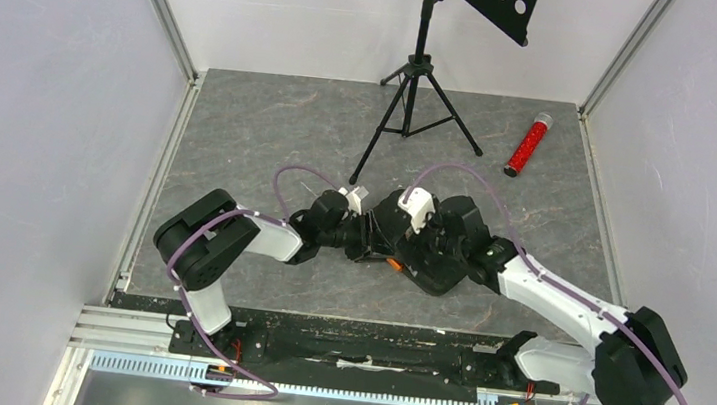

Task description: Pack the tool kit

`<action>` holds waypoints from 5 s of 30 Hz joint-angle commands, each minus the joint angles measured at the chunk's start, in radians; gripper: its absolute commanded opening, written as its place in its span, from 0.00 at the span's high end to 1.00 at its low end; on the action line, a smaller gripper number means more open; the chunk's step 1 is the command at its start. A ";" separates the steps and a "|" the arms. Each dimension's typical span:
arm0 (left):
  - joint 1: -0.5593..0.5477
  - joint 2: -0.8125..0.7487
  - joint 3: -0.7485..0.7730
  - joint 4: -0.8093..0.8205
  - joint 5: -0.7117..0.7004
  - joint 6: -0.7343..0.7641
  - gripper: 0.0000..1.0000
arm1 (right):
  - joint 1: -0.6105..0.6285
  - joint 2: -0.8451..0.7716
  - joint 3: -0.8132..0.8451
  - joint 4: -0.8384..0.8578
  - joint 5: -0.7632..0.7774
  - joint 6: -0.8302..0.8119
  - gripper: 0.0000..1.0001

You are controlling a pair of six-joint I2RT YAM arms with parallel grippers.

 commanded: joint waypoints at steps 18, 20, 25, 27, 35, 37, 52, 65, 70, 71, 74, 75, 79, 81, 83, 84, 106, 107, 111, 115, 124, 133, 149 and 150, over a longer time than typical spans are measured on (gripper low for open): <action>-0.010 -0.082 0.068 -0.074 -0.022 -0.013 0.57 | 0.218 -0.034 -0.123 0.080 0.438 -0.052 0.02; -0.010 -0.085 0.067 -0.074 -0.023 -0.015 0.57 | 0.218 -0.037 -0.143 0.109 0.462 -0.048 0.02; -0.010 -0.098 0.067 -0.075 -0.028 -0.016 0.57 | 0.218 -0.031 -0.170 0.162 0.451 -0.019 0.08; -0.010 -0.106 0.066 -0.073 -0.032 -0.016 0.56 | 0.216 -0.020 -0.172 0.167 0.433 -0.001 0.10; -0.010 -0.118 0.071 -0.086 -0.051 -0.010 0.57 | 0.214 -0.010 -0.160 0.184 0.402 0.069 0.11; -0.010 -0.122 0.072 -0.086 -0.052 -0.016 0.57 | 0.205 -0.008 -0.154 0.179 0.421 0.086 0.12; -0.009 -0.245 0.012 -0.139 -0.199 -0.012 0.57 | 0.140 0.046 -0.149 0.151 0.407 0.210 0.39; -0.019 -0.158 -0.003 -0.173 -0.264 -0.099 0.71 | 0.080 0.073 -0.144 0.146 0.328 0.329 0.43; -0.025 -0.125 0.017 -0.201 -0.248 -0.080 0.73 | 0.077 0.093 -0.145 0.146 0.327 0.327 0.44; -0.028 -0.114 0.025 -0.208 -0.245 -0.074 0.73 | 0.077 0.097 -0.144 0.146 0.324 0.326 0.43; -0.029 -0.111 0.023 -0.209 -0.252 -0.073 0.72 | 0.075 0.101 -0.141 0.146 0.309 0.323 0.43; -0.029 -0.119 0.021 -0.225 -0.268 -0.061 0.70 | 0.074 0.100 -0.140 0.145 0.305 0.321 0.42; -0.029 -0.137 0.048 -0.312 -0.324 0.055 0.59 | 0.075 0.098 -0.128 0.145 0.290 0.305 0.40; -0.029 -0.124 0.059 -0.305 -0.323 0.119 0.55 | 0.075 0.104 -0.122 0.143 0.276 0.299 0.40; -0.029 -0.101 0.078 -0.311 -0.320 0.186 0.53 | 0.076 0.110 -0.117 0.141 0.264 0.295 0.39; -0.029 -0.086 0.090 -0.313 -0.313 0.212 0.52 | 0.075 0.112 -0.115 0.141 0.257 0.291 0.39; -0.029 0.065 0.217 -0.342 -0.066 0.413 0.55 | 0.016 0.013 -0.076 0.085 0.327 0.201 0.14; -0.030 0.066 0.219 -0.340 -0.063 0.412 0.55 | 0.008 0.017 -0.074 0.079 0.326 0.197 0.14; -0.029 0.057 0.222 -0.357 -0.104 0.419 0.54 | -0.008 0.035 -0.084 0.079 0.308 0.186 0.14; -0.030 0.067 0.239 -0.358 -0.114 0.477 0.52 | -0.009 0.071 -0.098 0.095 0.277 0.185 0.14; -0.027 0.106 0.232 -0.249 -0.042 0.652 0.47 | -0.011 0.098 -0.111 0.109 0.227 0.190 0.14; -0.026 0.127 0.195 -0.113 0.126 0.518 0.55 | -0.010 0.091 -0.111 0.109 0.220 0.186 0.14; 0.004 0.097 0.230 -0.149 0.178 0.219 0.69 | -0.011 0.036 -0.133 0.162 0.159 0.147 0.14; 0.005 0.096 0.234 -0.162 0.173 0.206 0.69 | -0.011 0.026 -0.136 0.166 0.145 0.137 0.14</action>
